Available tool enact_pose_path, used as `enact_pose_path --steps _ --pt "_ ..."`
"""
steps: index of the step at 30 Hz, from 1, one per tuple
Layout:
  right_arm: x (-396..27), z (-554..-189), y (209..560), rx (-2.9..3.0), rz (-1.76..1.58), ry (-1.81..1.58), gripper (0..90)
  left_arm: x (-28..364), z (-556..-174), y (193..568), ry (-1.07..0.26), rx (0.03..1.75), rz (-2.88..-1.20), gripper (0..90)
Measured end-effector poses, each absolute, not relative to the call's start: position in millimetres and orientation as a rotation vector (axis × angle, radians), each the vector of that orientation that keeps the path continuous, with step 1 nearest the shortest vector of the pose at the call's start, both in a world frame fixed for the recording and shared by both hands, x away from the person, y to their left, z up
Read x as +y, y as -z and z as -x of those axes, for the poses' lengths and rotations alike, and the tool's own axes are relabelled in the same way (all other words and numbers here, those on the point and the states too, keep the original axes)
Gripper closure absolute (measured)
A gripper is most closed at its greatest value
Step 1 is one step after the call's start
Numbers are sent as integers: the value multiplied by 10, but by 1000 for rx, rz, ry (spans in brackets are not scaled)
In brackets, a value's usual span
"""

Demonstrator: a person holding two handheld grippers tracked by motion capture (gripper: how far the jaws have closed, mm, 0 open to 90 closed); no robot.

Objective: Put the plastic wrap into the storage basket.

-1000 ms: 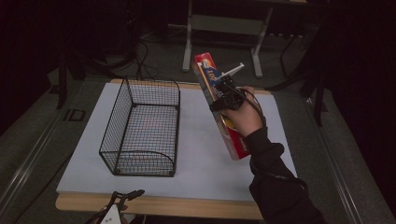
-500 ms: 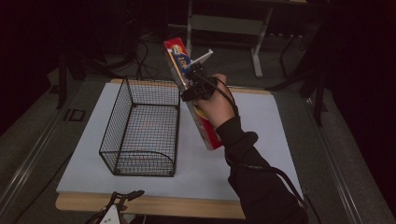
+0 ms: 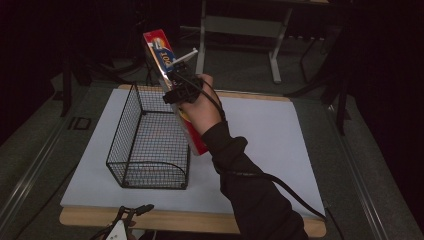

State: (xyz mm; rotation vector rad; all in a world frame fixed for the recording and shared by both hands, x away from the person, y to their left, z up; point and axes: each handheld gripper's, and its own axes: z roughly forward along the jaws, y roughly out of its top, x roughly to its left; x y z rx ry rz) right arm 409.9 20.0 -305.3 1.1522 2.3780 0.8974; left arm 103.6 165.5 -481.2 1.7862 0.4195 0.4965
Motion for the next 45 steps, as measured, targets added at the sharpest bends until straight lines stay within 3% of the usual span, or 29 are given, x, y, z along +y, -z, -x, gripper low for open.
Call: enact_pose_path --steps 9,21,45 --pt "526 -4041 3144 2372 -1134 -1023 402 1662 -1028 4810 -502 418 -1785 1" --pt "830 -4014 3570 2361 -1153 -1041 402 1667 -1016 4817 -504 416 -1790 1" --pt "878 -4188 4385 2433 -1222 -881 399 1667 -1014 4819 -498 408 -1790 1"
